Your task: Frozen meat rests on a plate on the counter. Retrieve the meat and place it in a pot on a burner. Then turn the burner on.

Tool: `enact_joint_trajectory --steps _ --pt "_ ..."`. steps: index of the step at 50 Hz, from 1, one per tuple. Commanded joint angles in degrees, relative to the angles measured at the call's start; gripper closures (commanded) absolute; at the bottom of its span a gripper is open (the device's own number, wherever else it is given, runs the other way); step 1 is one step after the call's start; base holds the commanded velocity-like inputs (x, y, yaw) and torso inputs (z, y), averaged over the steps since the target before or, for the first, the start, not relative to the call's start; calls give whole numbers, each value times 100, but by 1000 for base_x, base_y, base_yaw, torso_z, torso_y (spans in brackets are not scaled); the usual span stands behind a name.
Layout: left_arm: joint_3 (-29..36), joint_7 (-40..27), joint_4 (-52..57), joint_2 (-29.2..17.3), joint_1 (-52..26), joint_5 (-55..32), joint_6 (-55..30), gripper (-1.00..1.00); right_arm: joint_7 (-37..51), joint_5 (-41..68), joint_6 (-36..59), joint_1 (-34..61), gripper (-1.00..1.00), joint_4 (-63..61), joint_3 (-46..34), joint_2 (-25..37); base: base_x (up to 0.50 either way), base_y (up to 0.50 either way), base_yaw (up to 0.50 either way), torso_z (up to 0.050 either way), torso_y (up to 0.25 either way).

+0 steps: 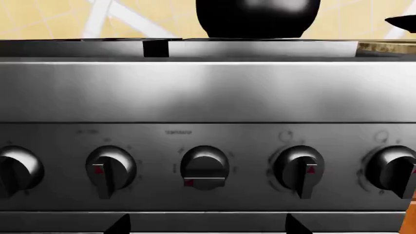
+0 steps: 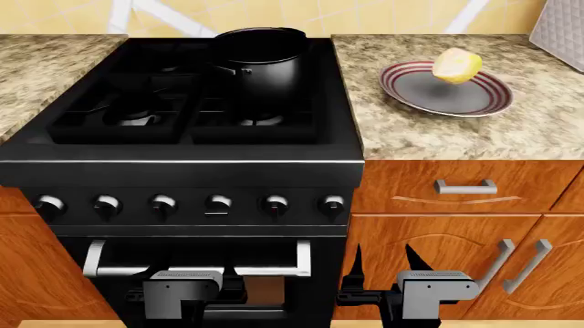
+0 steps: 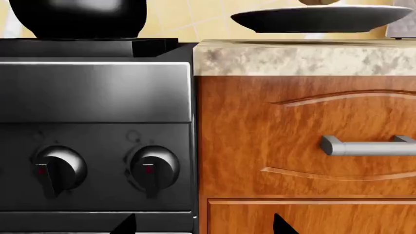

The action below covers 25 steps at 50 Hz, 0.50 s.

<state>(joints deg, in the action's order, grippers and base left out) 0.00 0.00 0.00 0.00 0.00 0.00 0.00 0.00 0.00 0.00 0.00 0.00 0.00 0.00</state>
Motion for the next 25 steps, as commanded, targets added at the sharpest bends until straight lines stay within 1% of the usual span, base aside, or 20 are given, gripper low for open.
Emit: enact_joint_trajectory --steps 1,3,5,13,25 --pt "106 -109 5 -91 -1 -85 -18 -100 100 84 -15 -13 -100 -13 -124 92 0 0 0 0 0" --pt "174 -116 29 -163 13 -133 -56 -100 144 132 -42 -58 -100 -54 -168 155 0 0 0 0 0" --pt "185 20 77 -224 62 -357 -2 -100 178 148 -52 -82 -100 -84 -216 199 0 0 0 15 0" --pt "250 71 146 -344 105 -634 -106 -100 284 183 14 -77 -100 -137 -396 293 0 0 0 50 0" --pt "332 -18 225 -435 165 -754 -104 -100 383 369 70 -111 -100 -278 -518 379 0 0 0 50 0"
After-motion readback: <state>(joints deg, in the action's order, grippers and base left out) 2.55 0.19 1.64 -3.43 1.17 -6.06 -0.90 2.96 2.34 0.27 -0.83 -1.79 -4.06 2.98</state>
